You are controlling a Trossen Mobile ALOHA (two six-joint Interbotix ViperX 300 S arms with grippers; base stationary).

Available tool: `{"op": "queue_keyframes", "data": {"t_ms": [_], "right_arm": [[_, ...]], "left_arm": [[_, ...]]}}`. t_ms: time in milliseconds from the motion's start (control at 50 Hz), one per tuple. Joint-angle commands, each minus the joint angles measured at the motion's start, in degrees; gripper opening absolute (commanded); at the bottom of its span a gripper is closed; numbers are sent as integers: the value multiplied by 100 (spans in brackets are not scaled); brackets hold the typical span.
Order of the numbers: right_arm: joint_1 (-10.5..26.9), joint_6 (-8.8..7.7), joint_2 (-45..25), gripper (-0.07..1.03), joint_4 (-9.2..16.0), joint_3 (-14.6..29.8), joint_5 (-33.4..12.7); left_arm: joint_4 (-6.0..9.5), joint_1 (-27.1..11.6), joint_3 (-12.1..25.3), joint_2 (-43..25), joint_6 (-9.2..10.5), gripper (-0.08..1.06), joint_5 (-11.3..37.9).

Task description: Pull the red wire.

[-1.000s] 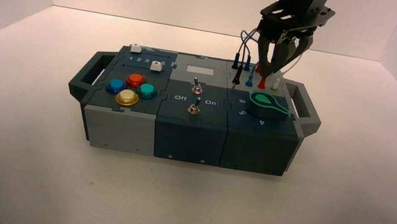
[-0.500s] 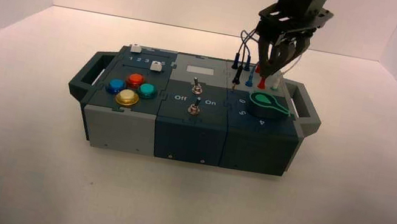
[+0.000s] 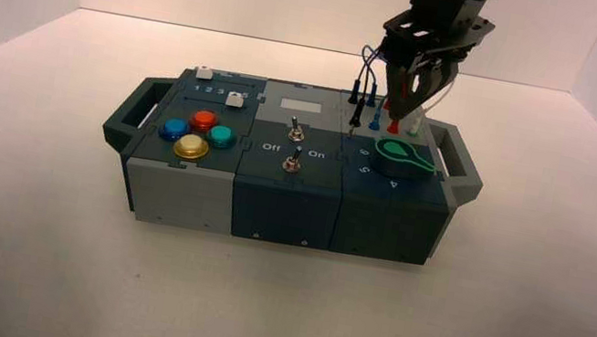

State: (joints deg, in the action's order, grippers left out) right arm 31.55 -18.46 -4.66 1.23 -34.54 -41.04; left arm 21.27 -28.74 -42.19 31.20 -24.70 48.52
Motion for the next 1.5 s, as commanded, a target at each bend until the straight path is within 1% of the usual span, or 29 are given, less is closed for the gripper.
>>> {"op": "queue_keyframes", "data": {"t_ms": [20, 380, 640, 680, 800, 920, 980, 1060, 1100, 1120, 1140, 1200, 1320, 1420, 1460, 1500], "right_arm": [[35, -35, 246, -3, -18, 176, -62], [35, -79, 589, -2, -9, 246, -334], [105, -88, 721, -2, 79, 211, -738], [167, -88, 791, -2, 158, 176, -809], [272, -97, 896, -1, 272, 132, -888], [308, -88, 949, 4, 360, 123, -1037], [308, -88, 958, 7, 360, 123, -1099], [308, -70, 958, 18, 360, 105, -1178], [308, -53, 958, 25, 378, 88, -1239], [308, -53, 958, 25, 378, 88, -1239], [308, -18, 967, 34, 396, 70, -1345], [308, 18, 993, 40, 422, 44, -1494], [308, 26, 1169, 40, 439, -53, -1538], [308, 70, 1397, 40, 439, -141, -1538], [299, 105, 1591, 40, 439, -229, -1538], [290, 105, 1635, 40, 439, -246, -1538]], "left_arm": [[18, -9, 70, 35, 0, -4, -35], [18, -9, 70, 35, 26, -3, -35], [18, -9, 79, 35, 53, -4, -35], [18, -9, 79, 35, 53, -3, -35], [18, -9, 70, 35, 62, -4, -53], [18, -9, 79, 35, 62, -3, -44], [18, -9, 88, 35, 62, -4, -53], [18, 18, 97, 26, 62, -3, -44], [18, 26, 88, 35, 62, -4, -53], [18, 26, 88, 35, 62, -4, -53], [18, 53, 97, 26, 62, -3, -53], [18, 70, 97, 18, 62, -4, -44], [18, 70, 88, 18, 62, -3, -44], [9, 70, 70, 9, 62, -3, -53], [9, 70, 70, 0, 62, -3, -44], [9, 70, 70, 9, 62, -3, -44]]}}
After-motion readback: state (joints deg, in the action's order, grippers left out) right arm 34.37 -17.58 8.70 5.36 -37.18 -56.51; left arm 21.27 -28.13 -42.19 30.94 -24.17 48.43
